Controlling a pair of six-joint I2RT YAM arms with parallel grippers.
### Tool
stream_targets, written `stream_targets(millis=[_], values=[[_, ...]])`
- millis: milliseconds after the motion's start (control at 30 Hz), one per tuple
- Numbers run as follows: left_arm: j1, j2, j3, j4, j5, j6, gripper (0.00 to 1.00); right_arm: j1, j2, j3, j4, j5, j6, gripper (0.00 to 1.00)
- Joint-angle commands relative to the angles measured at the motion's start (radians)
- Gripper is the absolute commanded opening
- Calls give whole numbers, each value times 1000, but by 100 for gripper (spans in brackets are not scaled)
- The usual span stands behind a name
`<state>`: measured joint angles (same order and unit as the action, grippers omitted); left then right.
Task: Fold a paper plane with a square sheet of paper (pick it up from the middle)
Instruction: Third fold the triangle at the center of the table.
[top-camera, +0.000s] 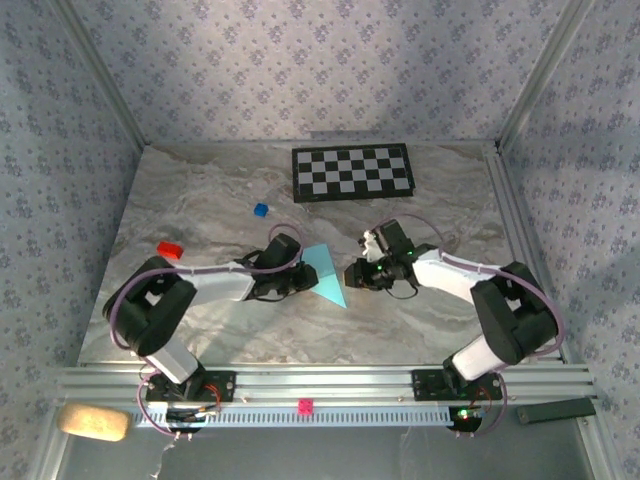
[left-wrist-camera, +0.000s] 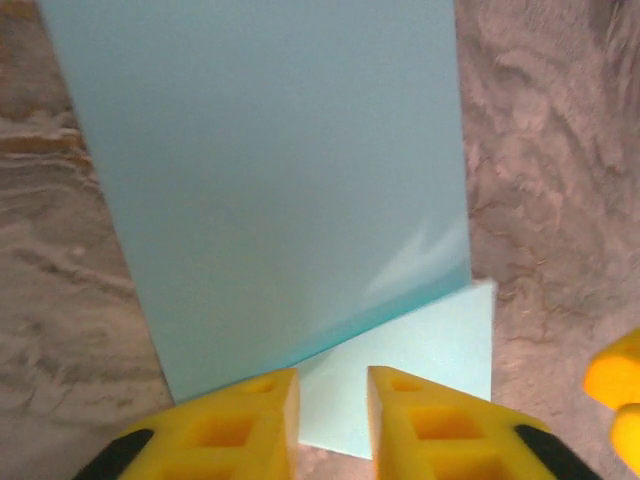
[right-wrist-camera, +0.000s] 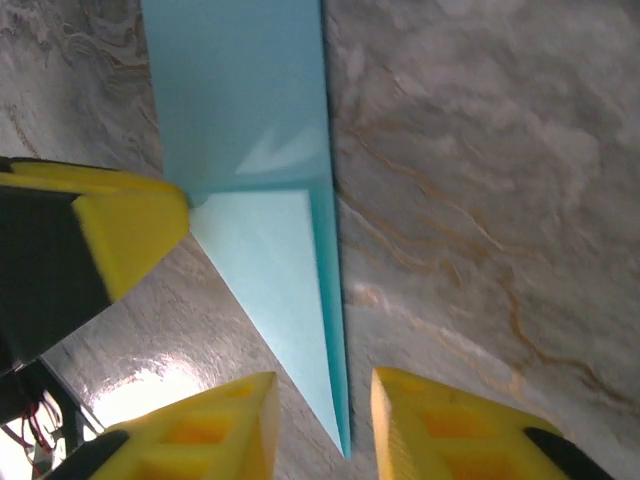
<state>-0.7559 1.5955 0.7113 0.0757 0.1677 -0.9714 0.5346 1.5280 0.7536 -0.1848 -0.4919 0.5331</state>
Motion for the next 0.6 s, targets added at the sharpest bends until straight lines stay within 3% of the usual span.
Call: stream_targets(millis=[0, 233, 500, 567], values=[[3, -83, -1, -73, -92, 1, 34, 21, 62, 63, -27, 30, -14, 33], [89, -139, -44, -70, -3, 22, 44, 56, 173, 148, -30, 11, -33, 35], [141, -141, -73, -39, 72, 14, 45, 57, 228, 198, -52, 6, -55, 34], [145, -137, -71, -39, 80, 15, 45, 54, 220, 194, -45, -7, -59, 28]])
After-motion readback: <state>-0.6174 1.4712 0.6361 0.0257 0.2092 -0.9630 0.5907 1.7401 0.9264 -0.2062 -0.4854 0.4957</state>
